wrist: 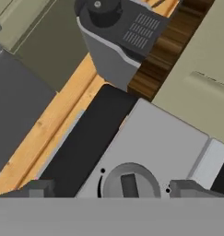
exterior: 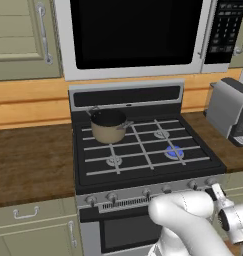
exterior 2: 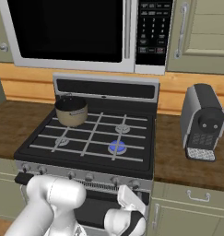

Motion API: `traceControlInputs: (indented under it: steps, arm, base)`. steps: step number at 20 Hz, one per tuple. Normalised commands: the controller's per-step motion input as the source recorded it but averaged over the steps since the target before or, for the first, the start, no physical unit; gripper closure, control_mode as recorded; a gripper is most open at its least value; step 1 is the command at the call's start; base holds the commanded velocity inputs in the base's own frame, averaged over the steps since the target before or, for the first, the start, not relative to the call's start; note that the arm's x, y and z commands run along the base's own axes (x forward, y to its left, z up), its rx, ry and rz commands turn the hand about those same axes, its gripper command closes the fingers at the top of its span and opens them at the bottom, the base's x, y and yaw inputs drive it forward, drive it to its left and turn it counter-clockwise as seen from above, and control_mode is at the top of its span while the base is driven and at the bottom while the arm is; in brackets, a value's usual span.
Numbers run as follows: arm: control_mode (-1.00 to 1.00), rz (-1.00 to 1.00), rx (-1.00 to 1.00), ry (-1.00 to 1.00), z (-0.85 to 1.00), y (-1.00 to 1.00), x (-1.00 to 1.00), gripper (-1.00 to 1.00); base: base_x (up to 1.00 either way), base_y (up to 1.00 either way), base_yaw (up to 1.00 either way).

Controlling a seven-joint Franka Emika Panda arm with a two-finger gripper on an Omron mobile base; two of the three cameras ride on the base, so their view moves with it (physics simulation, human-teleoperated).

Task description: Turn off the front right burner of the stove.

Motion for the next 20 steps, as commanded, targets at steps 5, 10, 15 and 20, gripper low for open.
traceControlInputs:
  steps: [5, 10, 15, 20]
  arm:
    - [-1.00, 0.01, -0.17, 0.15, -0.42, 0.13, -0.01, -1.00]
    - [-1.00, 0.00, 0.00, 0.00, 0.00, -0.01, 0.05, -1.00]
    - [-1.00, 0.00, 0.00, 0.00, -0.04, 0.00, 0.25, -1.00]
    - [-1.00, 0.00, 0.00, 0.00, -0.03, 0.14, 0.22, -1.00]
  base:
    - [0.00, 0.00, 0.00]
    - [0.00, 0.00, 0.00]
    - [0.00, 0.00, 0.00]
    - [0.00, 0.00, 0.00]
